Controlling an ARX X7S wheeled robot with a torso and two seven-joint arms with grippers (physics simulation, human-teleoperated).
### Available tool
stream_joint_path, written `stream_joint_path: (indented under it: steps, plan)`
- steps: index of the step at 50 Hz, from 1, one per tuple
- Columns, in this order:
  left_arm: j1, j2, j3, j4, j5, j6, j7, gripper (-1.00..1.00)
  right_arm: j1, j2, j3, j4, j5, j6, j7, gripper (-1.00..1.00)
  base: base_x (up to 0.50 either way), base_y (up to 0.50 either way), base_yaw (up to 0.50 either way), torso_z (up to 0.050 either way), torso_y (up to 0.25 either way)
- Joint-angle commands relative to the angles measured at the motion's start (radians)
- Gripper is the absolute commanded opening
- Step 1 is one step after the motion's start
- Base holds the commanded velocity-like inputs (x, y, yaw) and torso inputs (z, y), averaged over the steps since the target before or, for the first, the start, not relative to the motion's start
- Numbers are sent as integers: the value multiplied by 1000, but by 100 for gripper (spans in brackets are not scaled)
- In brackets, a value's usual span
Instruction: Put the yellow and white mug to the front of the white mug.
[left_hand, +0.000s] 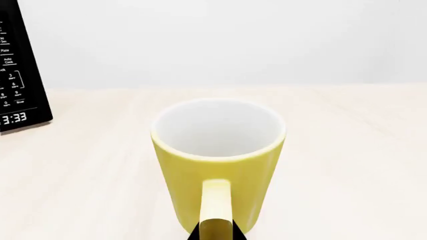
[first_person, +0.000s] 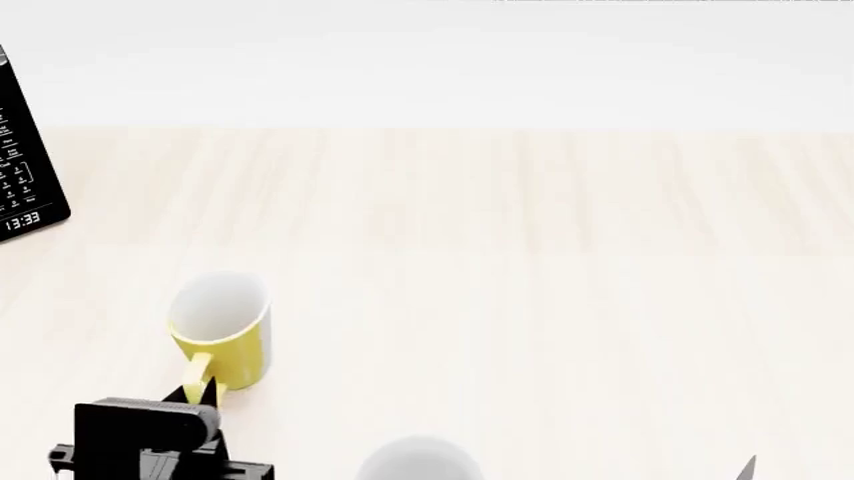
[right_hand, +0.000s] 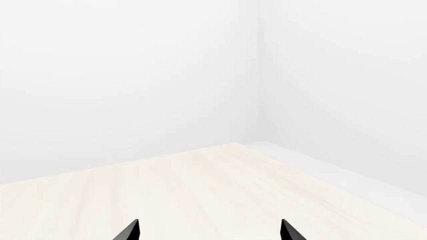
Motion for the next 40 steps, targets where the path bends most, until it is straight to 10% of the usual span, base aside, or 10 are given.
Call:
stream_joint_path:
  steps: [1,17,40]
  plan:
    - [-143,-17,34,-164,-20,111,182,-100,-2,4,-2,5,5,-5,2,100,0,0,0,0,0]
    - [-477,46,102,-570,-147,165,781,-100,6,9,1,55,18,-32,-3,100,0,0,0,0,0]
    - [-588,62,101,-769,-112,251,940,-100,2,16,2,70,30,-47,0,100,0,0,0,0,0]
